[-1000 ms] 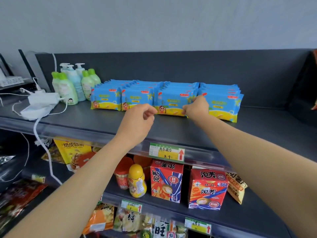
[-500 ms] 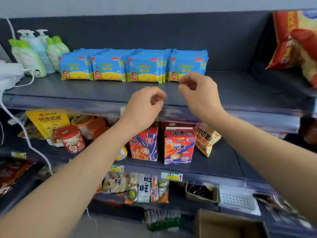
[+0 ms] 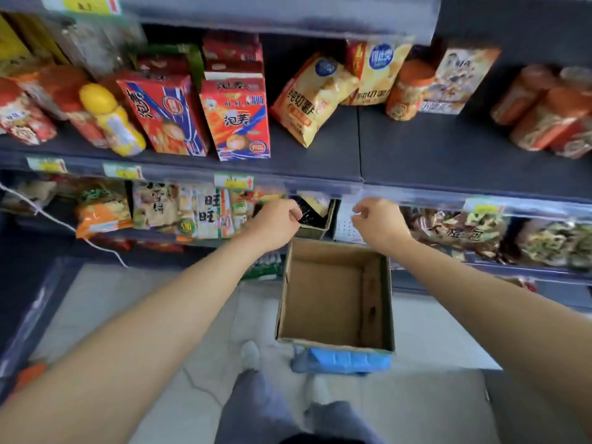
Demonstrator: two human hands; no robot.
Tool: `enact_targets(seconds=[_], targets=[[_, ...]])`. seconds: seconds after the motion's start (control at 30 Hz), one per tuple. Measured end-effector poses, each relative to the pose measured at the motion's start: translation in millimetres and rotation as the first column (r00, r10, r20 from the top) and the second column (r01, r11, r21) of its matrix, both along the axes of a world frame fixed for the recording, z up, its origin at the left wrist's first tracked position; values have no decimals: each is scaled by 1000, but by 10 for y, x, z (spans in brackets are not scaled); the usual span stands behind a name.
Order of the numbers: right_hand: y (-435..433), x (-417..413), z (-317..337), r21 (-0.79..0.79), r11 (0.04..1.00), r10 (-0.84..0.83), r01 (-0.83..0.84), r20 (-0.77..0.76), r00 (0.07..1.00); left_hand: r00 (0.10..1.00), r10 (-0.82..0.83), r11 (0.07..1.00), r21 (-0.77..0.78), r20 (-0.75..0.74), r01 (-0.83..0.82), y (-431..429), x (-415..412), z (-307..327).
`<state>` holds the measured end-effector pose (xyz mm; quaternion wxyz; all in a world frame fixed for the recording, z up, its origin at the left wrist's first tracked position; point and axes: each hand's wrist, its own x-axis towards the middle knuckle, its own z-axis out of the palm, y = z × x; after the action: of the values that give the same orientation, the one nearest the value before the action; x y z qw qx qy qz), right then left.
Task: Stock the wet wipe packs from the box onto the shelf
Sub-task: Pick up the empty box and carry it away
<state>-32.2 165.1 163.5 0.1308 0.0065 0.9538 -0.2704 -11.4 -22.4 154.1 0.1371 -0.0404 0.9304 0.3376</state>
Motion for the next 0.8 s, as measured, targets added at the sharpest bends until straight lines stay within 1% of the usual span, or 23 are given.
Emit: enact_targets(seconds=[0.07,0.13,0.2,0.27,0.33,0.43,0.53,0.6,0.67,0.8], targets=[[193,71,-323,65,998,-25,18,114,993,994,16,999,-32,106,-13,111,93,-329],[353,131,-631,148,989,-23,-6,194,981,982,37,996,-89,184,-21,171,164,-654],[476,187,-923,229,973,-22,-37,249,968,969,58,987,-160,240,-19,215,228,-938],[551,239,-1184,272,962,-67,-18,299,952,961,81,968,-252,266,-12,249,284,-1160],[585,288,-1408,316,949,-130,24,319,939,955,120,941,-336,271,-22,279,333,-1347],[616,347,-1707,391,915,-230,98,307,923,939,178,901,-433,295,-35,303,406,-1627],[675,393,-1985,422,890,-337,171,359,870,916,206,894,-446,344,-34,319,457,-1882],[735,427,-2133,407,878,-417,252,390,821,906,228,899,-435,356,-55,331,478,-2009],[792,453,-2241,382,876,-449,296,418,790,905,249,896,-438,346,-79,339,470,-2090],[810,448,-2310,369,884,-431,286,408,805,907,259,889,-449,332,-90,313,431,-2146]])
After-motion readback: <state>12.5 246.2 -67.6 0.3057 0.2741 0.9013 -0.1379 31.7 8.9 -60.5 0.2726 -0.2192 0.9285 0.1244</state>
